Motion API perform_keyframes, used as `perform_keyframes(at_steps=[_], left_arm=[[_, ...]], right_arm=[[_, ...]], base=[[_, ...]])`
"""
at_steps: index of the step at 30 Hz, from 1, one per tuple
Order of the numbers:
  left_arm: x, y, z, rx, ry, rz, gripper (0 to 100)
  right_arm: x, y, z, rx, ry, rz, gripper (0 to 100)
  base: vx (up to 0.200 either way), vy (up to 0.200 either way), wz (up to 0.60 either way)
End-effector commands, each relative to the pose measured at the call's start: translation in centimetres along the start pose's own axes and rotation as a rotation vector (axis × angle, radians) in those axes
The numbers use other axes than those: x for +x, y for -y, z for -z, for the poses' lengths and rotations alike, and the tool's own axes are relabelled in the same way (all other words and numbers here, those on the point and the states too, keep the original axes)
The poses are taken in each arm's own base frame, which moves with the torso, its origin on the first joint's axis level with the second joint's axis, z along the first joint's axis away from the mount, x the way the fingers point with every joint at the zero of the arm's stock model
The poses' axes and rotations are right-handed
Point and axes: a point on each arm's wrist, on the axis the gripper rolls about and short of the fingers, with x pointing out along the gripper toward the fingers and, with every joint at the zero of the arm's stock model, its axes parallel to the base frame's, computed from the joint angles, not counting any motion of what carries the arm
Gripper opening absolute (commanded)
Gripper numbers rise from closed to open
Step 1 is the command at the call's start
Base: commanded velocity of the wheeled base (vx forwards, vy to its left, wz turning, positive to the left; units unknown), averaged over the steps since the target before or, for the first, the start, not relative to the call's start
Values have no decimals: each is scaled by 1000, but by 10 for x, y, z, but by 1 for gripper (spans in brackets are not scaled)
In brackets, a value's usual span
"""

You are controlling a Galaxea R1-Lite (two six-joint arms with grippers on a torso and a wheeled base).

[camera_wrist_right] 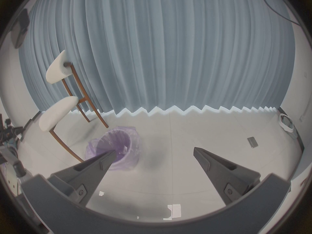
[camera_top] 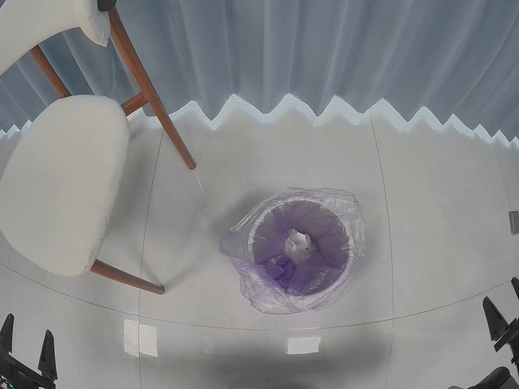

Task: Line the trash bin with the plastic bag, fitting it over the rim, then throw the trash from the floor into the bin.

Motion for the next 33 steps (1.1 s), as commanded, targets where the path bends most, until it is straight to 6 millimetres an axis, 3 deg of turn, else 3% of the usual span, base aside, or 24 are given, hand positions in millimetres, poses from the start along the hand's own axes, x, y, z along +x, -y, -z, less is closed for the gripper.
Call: perform_keyframes(at_steps=[1,7,13,19,22,33], left_arm=[[0,4,6,20,-8,194,100],[0,4,5,-5,-6,187,100],[0,-4,6,-26,-17,-176,100],[0,-1,6,-44,-16,-67,100],[0,2,9,-39,-48,99,100],[0,2,11,-29,-60,107,100]], right_arm=[[-29,-1,47,-35,93,71,100],[-29,-1,47,-29,93,73,100],[-29,0,47,0,96,100,100],[-29,0,47,0,95,100,100],[-29,0,47,0,95,100,100],[-29,-1,47,-27,92,88,100]], base=[[0,0,0],[0,0,0],[0,0,0],[0,0,0],[0,0,0],[0,0,0]])
